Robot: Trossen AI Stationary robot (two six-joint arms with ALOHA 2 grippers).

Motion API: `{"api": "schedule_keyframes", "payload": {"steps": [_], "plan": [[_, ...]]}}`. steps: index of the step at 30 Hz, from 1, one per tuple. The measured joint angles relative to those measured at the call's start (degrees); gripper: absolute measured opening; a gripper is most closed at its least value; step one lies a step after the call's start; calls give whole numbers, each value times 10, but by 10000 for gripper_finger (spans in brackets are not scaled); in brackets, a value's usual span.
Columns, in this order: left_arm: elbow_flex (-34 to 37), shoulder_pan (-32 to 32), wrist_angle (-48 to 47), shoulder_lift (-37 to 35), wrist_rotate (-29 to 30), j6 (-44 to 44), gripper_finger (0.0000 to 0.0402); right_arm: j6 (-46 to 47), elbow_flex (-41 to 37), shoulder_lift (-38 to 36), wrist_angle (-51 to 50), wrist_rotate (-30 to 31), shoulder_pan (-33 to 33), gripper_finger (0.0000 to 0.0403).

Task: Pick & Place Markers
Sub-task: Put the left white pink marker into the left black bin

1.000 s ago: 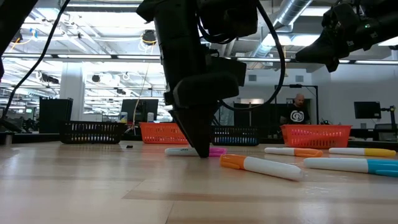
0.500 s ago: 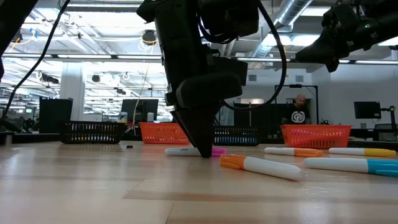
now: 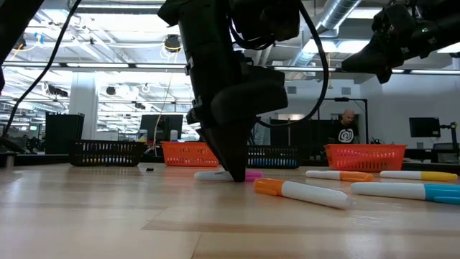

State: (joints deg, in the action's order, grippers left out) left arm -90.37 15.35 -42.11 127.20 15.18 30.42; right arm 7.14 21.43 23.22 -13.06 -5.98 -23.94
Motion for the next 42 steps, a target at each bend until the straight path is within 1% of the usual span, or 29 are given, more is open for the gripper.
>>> {"api": "schedule_keyframes", "payload": {"steps": [4, 11, 17, 22, 27, 31, 36, 38, 42], "plan": [[1, 0, -1, -4, 0, 31, 59, 0, 0, 0, 0, 0, 0, 56], [3, -2, -5, -21, 15, 34, 40, 0, 0, 0, 0, 0, 0, 56], [5, -13, -15, -30, 30, 57, 48, 0, 0, 0, 0, 0, 0, 56], [5, -25, -14, -35, 29, 77, 43, 0, 0, 0, -2, -1, 0, 56], [4, -35, -19, -51, 25, 91, 46, 0, 0, 0, -2, -1, 0, 56], [4, -37, -43, -83, 24, 91, 44, 0, 0, 0, -6, -1, 0, 56], [9, -36, -83, -141, 34, 86, 47, 0, 0, 0, -7, -1, 0, 56], [38, -37, -83, -176, 41, 94, 48, 0, 0, 0, -7, -1, 0, 56], [119, -39, -86, -255, 41, 162, 45, 0, 0, 0, -7, -1, 0, 56]]}}
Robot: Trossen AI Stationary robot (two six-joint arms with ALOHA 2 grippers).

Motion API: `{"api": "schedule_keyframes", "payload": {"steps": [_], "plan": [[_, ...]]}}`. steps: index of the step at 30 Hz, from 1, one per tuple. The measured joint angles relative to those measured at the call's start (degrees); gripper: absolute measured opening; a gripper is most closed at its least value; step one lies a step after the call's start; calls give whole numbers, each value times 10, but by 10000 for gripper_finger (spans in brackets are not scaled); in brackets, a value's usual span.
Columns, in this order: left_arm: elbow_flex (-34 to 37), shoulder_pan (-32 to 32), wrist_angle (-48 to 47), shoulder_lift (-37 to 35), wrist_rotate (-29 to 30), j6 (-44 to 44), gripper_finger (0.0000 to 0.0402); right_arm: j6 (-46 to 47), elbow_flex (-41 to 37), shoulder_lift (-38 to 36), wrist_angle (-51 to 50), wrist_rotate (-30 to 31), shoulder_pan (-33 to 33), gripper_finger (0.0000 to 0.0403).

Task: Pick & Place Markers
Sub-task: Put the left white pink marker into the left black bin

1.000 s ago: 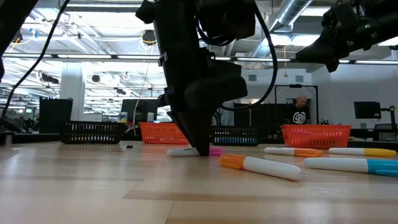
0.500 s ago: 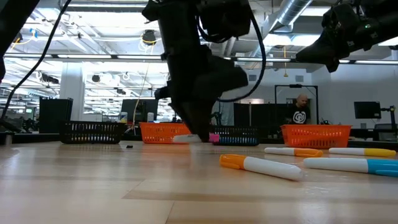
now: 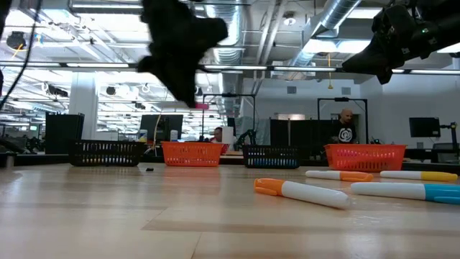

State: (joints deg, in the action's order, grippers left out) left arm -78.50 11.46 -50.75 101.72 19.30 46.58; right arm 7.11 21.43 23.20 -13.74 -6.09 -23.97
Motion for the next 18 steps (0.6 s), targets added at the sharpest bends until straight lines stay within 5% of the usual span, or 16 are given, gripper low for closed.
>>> {"api": "schedule_keyframes", "payload": {"steps": [7, 18], "plan": [[122, 0, 41, -166, 54, 133, 48, 0, 0, 0, 0, 0, -1, 56], [280, 0, 269, -391, 50, 184, 50, 0, 0, 0, 0, 1, -2, 56]]}}
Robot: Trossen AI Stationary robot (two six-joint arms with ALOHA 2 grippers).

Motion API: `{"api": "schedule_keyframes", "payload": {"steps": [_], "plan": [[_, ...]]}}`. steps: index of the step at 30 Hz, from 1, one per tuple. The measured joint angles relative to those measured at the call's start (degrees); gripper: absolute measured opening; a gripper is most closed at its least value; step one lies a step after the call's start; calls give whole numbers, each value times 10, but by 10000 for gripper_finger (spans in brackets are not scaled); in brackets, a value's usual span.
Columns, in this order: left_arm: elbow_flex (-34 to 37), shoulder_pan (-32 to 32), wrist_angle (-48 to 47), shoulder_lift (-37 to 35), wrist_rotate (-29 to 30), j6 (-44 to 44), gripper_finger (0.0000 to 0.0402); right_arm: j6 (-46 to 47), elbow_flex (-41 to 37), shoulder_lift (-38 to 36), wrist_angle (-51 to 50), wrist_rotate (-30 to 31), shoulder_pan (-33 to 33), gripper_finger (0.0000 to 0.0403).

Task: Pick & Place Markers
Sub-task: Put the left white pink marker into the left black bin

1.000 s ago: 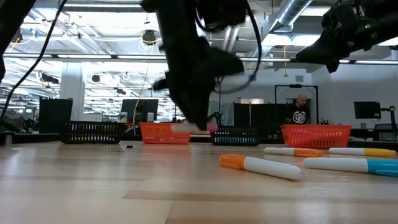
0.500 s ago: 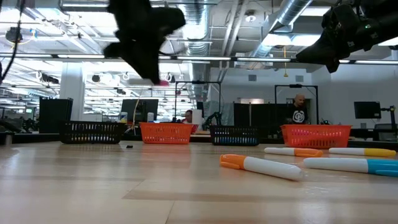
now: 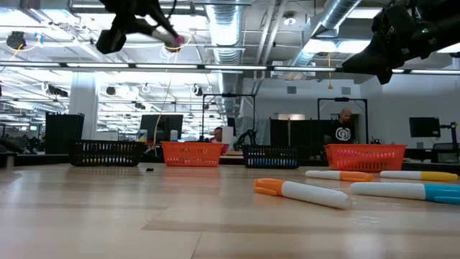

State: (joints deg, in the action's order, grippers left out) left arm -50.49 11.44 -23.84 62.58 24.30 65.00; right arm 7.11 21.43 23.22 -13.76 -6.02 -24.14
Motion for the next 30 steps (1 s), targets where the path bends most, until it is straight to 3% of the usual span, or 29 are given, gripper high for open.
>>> {"api": "schedule_keyframes", "payload": {"steps": [9, 15, 19, 24, 30], "plan": [[89, 0, 187, -64, -5, -17, 51, 0, 0, 0, 0, 0, 0, 56], [118, 0, 228, -63, -5, -14, 49, 0, 0, 0, 0, 0, 0, 56], [119, -2, 212, -60, -5, -16, 50, 0, 0, 0, 0, 0, 0, 56], [119, -19, 103, -47, -8, -10, 51, 0, 0, 0, 0, 0, 0, 56], [119, -78, -5, -8, -58, -38, 51, 0, 0, 0, 10, 1, 0, 56]]}}
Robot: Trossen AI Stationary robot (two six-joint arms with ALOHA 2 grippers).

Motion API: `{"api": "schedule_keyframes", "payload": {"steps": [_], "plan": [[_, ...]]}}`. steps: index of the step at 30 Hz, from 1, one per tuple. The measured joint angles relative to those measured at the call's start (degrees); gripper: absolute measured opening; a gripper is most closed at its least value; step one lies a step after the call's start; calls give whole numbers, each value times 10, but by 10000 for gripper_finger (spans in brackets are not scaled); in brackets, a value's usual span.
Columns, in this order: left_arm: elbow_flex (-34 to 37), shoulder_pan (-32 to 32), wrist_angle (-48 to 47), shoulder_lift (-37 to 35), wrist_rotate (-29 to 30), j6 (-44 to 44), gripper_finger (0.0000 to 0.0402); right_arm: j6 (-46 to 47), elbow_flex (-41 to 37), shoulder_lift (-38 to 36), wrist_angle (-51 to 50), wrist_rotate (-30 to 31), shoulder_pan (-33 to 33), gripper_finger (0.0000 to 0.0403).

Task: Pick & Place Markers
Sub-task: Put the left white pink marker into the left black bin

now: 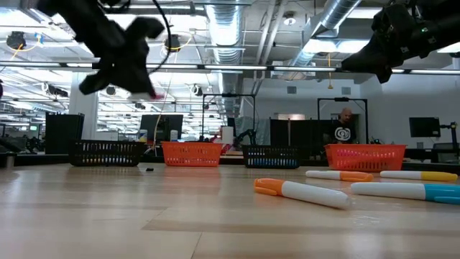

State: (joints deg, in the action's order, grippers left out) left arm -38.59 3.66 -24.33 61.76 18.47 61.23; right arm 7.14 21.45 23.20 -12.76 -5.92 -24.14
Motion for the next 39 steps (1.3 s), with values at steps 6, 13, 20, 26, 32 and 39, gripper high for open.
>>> {"api": "schedule_keyframes", "payload": {"steps": [6, 13, 20, 26, 32, 39], "plan": [[0, -88, -39, 35, -42, -100, 51, 10, 0, 0, -1, 1, 0, 56], [-20, -193, -102, 44, -63, -252, 51, 19, 0, 0, -1, 1, 0, 56], [-54, -277, -187, 44, -62, -425, 52, 19, 0, 0, -1, 1, 0, 56], [-54, -326, -234, 44, -61, -547, 55, 19, 0, 0, -1, 1, 0, 56], [-53, -375, -236, 49, -62, -620, 55, 20, 0, 0, -1, 2, 0, 56], [-53, -423, -229, 121, -116, -655, 56, 20, 0, 0, -1, 2, 0, 56]]}}
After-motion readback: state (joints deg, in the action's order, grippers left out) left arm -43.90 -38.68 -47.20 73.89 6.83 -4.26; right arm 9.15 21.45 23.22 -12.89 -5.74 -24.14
